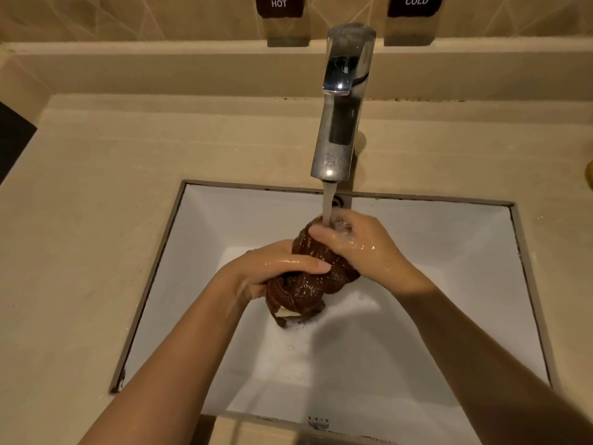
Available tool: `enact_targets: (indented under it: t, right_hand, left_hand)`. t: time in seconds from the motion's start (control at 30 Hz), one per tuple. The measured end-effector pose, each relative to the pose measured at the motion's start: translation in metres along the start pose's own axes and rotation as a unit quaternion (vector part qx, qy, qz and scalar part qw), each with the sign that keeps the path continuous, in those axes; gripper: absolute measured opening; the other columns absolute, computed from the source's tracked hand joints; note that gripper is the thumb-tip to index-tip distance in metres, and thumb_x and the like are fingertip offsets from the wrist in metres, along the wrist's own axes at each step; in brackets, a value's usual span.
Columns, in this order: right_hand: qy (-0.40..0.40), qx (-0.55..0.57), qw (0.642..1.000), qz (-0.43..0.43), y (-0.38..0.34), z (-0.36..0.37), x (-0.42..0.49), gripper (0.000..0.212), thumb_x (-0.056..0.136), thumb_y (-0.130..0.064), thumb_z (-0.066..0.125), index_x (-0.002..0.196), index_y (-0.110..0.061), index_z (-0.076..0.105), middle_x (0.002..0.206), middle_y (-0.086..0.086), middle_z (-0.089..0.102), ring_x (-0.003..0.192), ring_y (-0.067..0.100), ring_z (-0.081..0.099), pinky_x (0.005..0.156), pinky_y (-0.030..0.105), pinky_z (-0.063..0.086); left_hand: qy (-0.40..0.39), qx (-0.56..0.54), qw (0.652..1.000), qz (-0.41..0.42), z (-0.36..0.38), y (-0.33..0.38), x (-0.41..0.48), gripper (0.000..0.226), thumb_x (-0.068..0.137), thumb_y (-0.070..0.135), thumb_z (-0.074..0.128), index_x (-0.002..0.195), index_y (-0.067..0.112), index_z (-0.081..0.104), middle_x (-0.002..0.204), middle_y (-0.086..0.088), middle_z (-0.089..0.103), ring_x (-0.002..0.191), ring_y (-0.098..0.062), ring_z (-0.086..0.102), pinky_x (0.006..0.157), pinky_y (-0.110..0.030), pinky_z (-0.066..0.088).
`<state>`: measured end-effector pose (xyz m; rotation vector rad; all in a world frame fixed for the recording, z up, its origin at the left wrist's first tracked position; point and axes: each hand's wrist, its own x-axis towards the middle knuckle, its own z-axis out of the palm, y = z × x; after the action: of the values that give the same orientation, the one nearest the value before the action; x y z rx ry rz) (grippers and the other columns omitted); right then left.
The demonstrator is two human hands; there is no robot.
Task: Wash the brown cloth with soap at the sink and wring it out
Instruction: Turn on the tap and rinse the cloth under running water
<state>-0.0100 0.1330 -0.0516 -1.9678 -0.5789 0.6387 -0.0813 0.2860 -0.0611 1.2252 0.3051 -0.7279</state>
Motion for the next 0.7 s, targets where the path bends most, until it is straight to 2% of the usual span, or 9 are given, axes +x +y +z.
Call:
enact_targets:
  t: [0.07, 0.17, 0.23, 0.33, 0.4, 0.47, 0.53, 0.6, 0.7]
  right_hand:
    - [0.051, 0.018, 0.998, 0.028, -0.001, 0.001, 0.002, 0.029, 0.083, -0.045, 0.06, 0.092, -0.018, 0.063, 0.092, -0.001, 0.067, 0.085, 0.015, 0.062, 0.078, 0.031, 0.05]
    - [0.112, 0.141, 0.983, 0.046, -0.007, 0.004, 0.003, 0.002, 0.087, -0.033, 0.061, 0.089, -0.031, 0.06, 0.082, -0.016, 0.062, 0.08, 0.002, 0.058, 0.075, 0.02, 0.046]
    - [0.138, 0.159, 0.977, 0.038, -0.008, 0.006, 0.005, 0.005, 0.09, -0.027, 0.057, 0.091, -0.031, 0.06, 0.08, -0.019, 0.06, 0.079, -0.001, 0.057, 0.073, 0.016, 0.046]
    - [0.179, 0.123, 0.975, 0.05, -0.002, 0.007, 0.007, 0.01, 0.092, -0.034, 0.051, 0.097, -0.032, 0.06, 0.088, -0.013, 0.062, 0.089, 0.008, 0.059, 0.077, 0.023, 0.046]
    - [0.208, 0.055, 0.975, 0.048, 0.004, 0.005, 0.006, 0.021, 0.094, -0.038, 0.046, 0.101, -0.027, 0.062, 0.095, -0.008, 0.063, 0.093, 0.012, 0.058, 0.08, 0.027, 0.045]
    - [0.213, -0.012, 0.977, 0.024, 0.007, 0.003, 0.003, 0.026, 0.096, -0.035, 0.042, 0.103, -0.019, 0.062, 0.102, -0.004, 0.061, 0.094, 0.011, 0.055, 0.079, 0.022, 0.043]
    - [0.183, -0.01, 0.983, -0.009, 0.006, 0.005, -0.003, 0.024, 0.096, -0.032, 0.044, 0.102, -0.016, 0.06, 0.106, -0.004, 0.056, 0.094, 0.006, 0.053, 0.078, 0.017, 0.041]
    - [0.129, 0.048, 0.99, -0.033, 0.004, 0.01, -0.012, 0.021, 0.094, -0.033, 0.047, 0.105, -0.019, 0.058, 0.107, -0.004, 0.058, 0.096, 0.007, 0.056, 0.082, 0.027, 0.049]
    - [0.085, 0.105, 0.989, -0.067, 0.001, 0.028, -0.028, 0.026, 0.091, -0.035, 0.05, 0.115, -0.03, 0.055, 0.116, -0.007, 0.058, 0.106, 0.006, 0.057, 0.09, 0.031, 0.052]
  left_hand:
    - [-0.018, -0.054, 0.998, -0.028, -0.004, -0.006, -0.001, 0.07, 0.047, 0.037, 0.092, 0.104, 0.004, 0.069, 0.095, -0.015, 0.072, 0.086, -0.025, 0.071, 0.078, -0.033, 0.058]
    - [-0.015, -0.13, 0.99, -0.048, -0.006, -0.019, -0.004, 0.068, 0.04, 0.037, 0.095, 0.094, 0.001, 0.074, 0.092, -0.016, 0.074, 0.083, -0.023, 0.072, 0.077, -0.03, 0.058]
    - [-0.01, -0.156, 0.986, -0.055, -0.003, -0.022, -0.006, 0.068, 0.037, 0.038, 0.096, 0.09, 0.002, 0.075, 0.09, -0.015, 0.074, 0.08, -0.021, 0.072, 0.075, -0.029, 0.059]
    - [-0.036, -0.124, 0.992, -0.018, 0.002, -0.019, -0.009, 0.059, 0.054, 0.044, 0.089, 0.092, 0.002, 0.073, 0.088, -0.013, 0.072, 0.078, -0.021, 0.07, 0.073, -0.028, 0.057]
    - [0.019, -0.093, 0.995, 0.023, 0.002, -0.018, -0.009, 0.061, 0.052, 0.044, 0.089, 0.095, 0.005, 0.071, 0.091, -0.014, 0.072, 0.082, -0.022, 0.069, 0.076, -0.031, 0.058]
    - [0.094, -0.102, 0.989, 0.059, 0.001, -0.018, -0.007, 0.071, 0.043, 0.042, 0.092, 0.101, 0.007, 0.071, 0.105, -0.018, 0.07, 0.095, -0.028, 0.068, 0.088, -0.038, 0.056]
    - [0.131, -0.145, 0.975, 0.101, 0.007, -0.015, -0.005, 0.066, 0.053, 0.046, 0.087, 0.105, 0.01, 0.071, 0.112, -0.019, 0.069, 0.103, -0.031, 0.066, 0.095, -0.042, 0.052]
    - [0.17, -0.206, 0.955, 0.131, 0.018, -0.008, -0.004, 0.052, 0.078, 0.056, 0.062, 0.103, 0.011, 0.073, 0.108, -0.017, 0.071, 0.102, -0.028, 0.068, 0.092, -0.04, 0.053]
    - [0.29, -0.207, 0.926, 0.125, 0.032, -0.004, 0.004, 0.066, 0.088, 0.065, 0.039, 0.101, 0.01, 0.072, 0.101, -0.018, 0.073, 0.098, -0.031, 0.069, 0.09, -0.043, 0.053]
